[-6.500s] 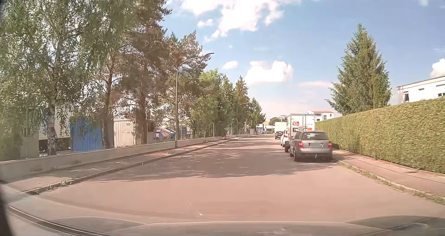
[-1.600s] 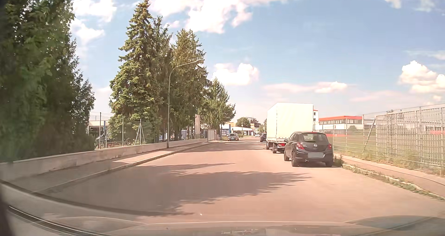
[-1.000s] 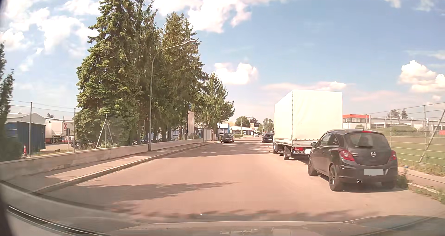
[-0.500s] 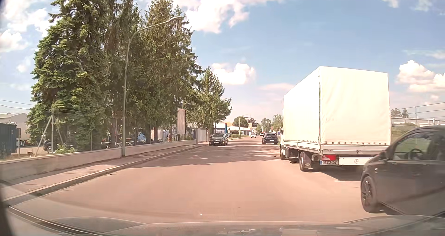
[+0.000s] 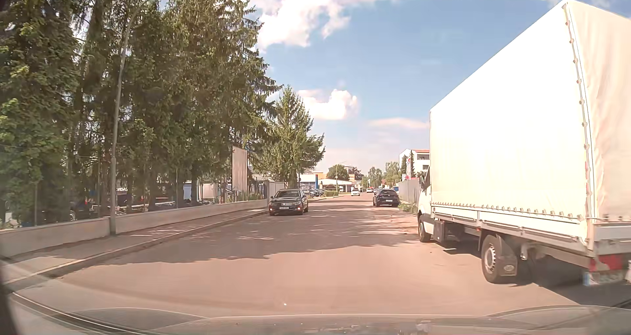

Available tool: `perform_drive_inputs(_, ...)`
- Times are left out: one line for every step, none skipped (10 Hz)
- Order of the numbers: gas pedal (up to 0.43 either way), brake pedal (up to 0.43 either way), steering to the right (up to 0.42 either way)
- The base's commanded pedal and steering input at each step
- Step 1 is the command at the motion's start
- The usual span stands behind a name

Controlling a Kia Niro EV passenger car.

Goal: Follow the waypoints while adhering to traffic rules and regulations

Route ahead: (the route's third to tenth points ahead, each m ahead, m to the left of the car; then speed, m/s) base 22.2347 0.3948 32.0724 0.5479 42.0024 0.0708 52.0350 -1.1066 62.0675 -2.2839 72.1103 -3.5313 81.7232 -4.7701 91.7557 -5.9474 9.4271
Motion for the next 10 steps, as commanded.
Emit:
perform_drive_inputs(0.157,0.018,0.001)
perform_drive_inputs(0.157,0.018,0.0)
perform_drive_inputs(0.157,0.018,-0.001)
perform_drive_inputs(0.157,0.018,0.0)
perform_drive_inputs(0.157,0.018,0.0)
perform_drive_inputs(0.157,0.018,0.003)
perform_drive_inputs(0.157,0.018,0.005)
perform_drive_inputs(0.157,0.018,0.005)
perform_drive_inputs(0.157,0.018,0.005)
perform_drive_inputs(0.157,0.018,0.005)
